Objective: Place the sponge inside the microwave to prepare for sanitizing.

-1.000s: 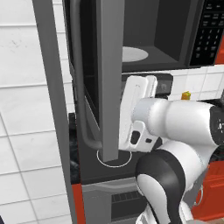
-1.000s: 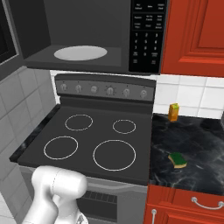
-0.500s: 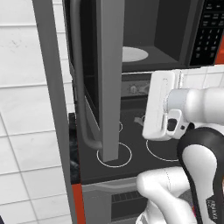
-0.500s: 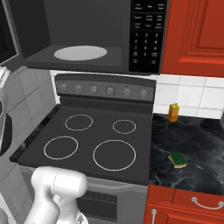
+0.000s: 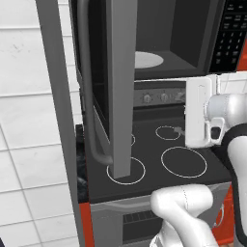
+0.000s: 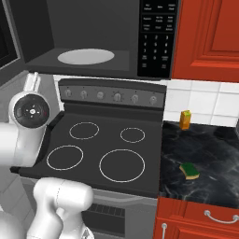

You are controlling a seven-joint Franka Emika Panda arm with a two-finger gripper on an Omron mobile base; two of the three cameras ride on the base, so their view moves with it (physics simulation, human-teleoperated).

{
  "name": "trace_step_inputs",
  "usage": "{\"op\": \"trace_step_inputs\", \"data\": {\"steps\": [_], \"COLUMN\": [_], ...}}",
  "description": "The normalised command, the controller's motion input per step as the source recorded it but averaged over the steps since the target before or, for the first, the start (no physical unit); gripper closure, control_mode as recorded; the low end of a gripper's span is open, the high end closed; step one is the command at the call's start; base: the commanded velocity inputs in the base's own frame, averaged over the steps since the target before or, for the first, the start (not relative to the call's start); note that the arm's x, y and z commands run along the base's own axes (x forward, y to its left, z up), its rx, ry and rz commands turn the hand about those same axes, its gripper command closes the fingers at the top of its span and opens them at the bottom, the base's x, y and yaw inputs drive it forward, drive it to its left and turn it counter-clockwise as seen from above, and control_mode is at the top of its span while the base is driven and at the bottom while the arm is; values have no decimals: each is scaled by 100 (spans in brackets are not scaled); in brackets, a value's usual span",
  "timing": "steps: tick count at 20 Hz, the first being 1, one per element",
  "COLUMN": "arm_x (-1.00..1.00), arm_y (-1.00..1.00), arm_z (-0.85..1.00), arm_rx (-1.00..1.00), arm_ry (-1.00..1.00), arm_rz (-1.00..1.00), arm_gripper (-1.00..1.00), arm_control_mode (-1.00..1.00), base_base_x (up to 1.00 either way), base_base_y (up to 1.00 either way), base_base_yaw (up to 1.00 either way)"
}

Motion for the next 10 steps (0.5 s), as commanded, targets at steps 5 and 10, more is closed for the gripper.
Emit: {"op": "trace_step_inputs", "data": {"steps": [5,10], "arm_x": [-3,0], "arm_y": [-21,-22], "arm_z": [-8,-47], "arm_rx": [-36,-61], "arm_ry": [-28,-27], "arm_rz": [9,29], "arm_gripper": [-100,-100], "arm_control_mode": [-100,-100], "base_base_x": [0,0], "base_base_y": [0,0], "base_base_yaw": [0,0]}}
